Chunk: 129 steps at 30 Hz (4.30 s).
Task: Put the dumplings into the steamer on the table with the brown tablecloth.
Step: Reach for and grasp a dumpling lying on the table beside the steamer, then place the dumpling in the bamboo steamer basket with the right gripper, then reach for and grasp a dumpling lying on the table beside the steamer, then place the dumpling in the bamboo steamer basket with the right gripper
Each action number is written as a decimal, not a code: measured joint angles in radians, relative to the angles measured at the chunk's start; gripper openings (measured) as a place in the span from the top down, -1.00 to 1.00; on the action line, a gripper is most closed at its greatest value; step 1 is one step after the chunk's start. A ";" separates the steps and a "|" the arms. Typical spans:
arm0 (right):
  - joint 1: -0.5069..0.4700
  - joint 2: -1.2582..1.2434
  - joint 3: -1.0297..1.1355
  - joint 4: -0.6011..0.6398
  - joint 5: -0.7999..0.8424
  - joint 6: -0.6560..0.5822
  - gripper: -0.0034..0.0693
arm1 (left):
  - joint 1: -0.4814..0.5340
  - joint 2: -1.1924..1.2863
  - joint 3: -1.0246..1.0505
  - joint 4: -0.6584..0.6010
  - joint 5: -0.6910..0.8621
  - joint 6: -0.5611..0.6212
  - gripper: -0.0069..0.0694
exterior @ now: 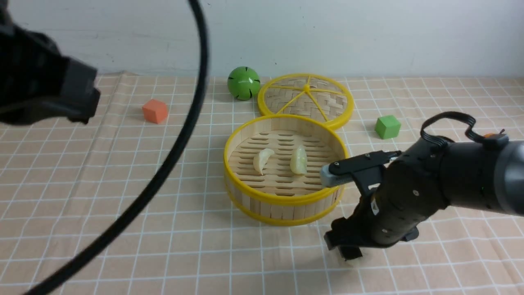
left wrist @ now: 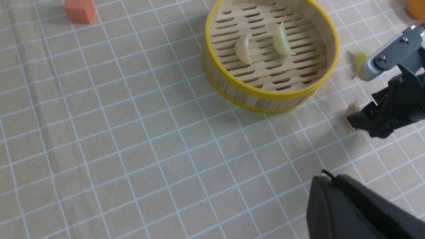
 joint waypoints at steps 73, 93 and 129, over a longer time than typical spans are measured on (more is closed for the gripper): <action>-0.061 0.009 -0.652 0.051 0.663 -0.360 -0.54 | 0.000 -0.193 0.160 0.045 0.066 0.000 0.82; -0.279 0.187 -0.316 0.116 0.135 -0.075 -0.53 | 0.000 -0.193 0.160 0.059 0.066 0.000 0.78; -0.160 0.378 -0.827 0.273 0.266 -0.360 0.32 | 0.000 -0.193 0.160 0.065 0.067 0.000 0.74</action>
